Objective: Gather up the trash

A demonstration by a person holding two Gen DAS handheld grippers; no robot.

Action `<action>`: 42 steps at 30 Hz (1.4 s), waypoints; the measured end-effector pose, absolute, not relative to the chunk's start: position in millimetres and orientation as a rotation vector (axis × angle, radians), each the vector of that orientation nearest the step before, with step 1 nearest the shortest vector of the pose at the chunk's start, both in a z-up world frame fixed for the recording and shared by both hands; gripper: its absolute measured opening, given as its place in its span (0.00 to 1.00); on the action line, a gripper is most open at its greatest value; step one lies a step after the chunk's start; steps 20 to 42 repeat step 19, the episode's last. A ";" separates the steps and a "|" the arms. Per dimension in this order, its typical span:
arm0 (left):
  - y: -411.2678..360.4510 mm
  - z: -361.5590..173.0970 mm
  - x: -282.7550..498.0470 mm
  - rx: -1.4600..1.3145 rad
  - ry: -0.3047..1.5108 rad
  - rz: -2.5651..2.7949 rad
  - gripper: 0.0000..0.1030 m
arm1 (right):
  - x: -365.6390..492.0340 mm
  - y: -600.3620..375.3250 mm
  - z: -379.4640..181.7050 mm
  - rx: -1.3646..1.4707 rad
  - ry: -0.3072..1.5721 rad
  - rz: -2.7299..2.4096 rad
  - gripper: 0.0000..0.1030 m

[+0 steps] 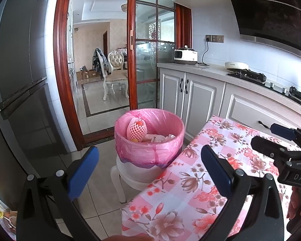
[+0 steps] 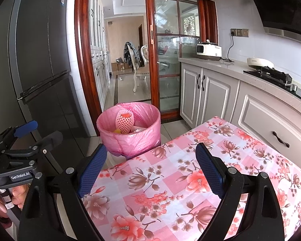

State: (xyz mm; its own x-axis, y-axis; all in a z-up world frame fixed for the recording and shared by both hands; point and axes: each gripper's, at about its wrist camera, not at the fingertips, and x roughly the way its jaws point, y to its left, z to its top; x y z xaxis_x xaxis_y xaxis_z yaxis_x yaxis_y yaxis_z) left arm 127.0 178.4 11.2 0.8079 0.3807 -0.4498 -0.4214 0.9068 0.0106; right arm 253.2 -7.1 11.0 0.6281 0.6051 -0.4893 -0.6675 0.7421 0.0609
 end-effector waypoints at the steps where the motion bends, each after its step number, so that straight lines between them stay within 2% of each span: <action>1: 177.9 11.2 126.7 -0.090 0.464 0.431 0.96 | 253.2 -7.2 10.9 -0.131 0.510 0.732 0.83; 42: 179.3 9.0 121.9 -0.121 0.486 0.443 0.96 | 244.0 -11.5 10.6 -0.124 0.508 0.734 0.83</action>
